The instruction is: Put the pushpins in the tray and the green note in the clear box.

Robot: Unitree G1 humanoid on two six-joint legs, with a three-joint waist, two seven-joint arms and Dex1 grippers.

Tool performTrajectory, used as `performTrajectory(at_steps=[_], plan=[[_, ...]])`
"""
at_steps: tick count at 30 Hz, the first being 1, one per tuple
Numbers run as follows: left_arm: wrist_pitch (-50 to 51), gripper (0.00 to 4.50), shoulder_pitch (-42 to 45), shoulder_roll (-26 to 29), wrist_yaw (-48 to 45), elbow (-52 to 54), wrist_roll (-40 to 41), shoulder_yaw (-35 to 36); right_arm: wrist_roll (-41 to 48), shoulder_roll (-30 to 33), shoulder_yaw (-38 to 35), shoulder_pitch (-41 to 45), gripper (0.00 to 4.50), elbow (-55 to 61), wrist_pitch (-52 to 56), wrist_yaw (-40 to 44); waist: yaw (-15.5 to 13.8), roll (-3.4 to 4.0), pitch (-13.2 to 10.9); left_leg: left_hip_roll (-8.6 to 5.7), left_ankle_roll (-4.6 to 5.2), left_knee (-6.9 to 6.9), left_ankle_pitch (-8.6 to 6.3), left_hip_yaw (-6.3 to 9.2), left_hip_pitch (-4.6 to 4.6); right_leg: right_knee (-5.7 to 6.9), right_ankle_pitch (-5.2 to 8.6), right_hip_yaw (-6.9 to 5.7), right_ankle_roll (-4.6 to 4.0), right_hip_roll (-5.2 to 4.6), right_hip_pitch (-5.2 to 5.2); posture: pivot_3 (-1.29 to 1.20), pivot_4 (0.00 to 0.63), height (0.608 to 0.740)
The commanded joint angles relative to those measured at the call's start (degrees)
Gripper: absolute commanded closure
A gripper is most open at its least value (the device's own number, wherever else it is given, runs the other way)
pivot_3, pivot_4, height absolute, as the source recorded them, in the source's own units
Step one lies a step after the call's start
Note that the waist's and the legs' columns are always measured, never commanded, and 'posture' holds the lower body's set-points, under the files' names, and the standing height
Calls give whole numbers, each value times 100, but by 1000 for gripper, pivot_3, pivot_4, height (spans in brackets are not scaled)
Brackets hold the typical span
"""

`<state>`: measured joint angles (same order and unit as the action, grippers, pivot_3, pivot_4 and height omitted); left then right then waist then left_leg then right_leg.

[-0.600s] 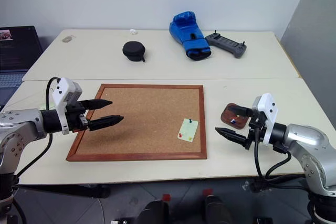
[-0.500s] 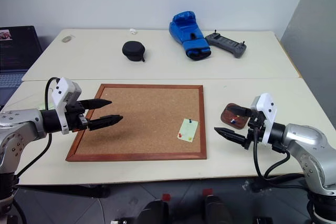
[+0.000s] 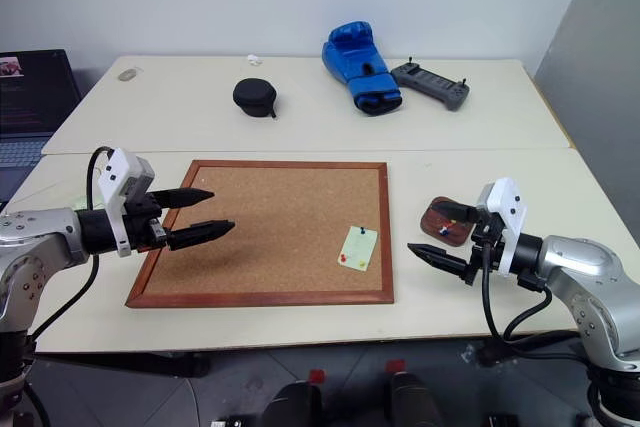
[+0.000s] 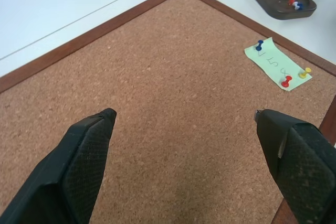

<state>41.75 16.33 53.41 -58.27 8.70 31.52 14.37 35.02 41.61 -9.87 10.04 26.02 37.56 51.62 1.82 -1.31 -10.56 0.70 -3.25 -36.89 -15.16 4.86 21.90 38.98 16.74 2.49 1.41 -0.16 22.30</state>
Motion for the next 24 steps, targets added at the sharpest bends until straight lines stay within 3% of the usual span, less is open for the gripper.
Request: performTrajectory(at_steps=[1,11,24], plan=[[-165,0,24,74,-75,26,31,108,39,13,-5,-28,12,84,-169,26,0,0,0,0,0,0,0,0,0,0,0,0,0,0,0,0,150,740],[-448,0,135,-132,-59,-51,-39,-60,-63,-171,322,195,12,-13,-296,-178,1,0,0,0,0,-1,0,0,0,1,0,0,0,0,0,0,150,740],[-1857,2471,268,-1309,165,-460,-838,-1126,-963,-1046,1490,802,0,-405,-644,-790,-7,0,0,-2,0,-4,0,2,2,4,-1,-1,-1,0,0,0,150,740]])
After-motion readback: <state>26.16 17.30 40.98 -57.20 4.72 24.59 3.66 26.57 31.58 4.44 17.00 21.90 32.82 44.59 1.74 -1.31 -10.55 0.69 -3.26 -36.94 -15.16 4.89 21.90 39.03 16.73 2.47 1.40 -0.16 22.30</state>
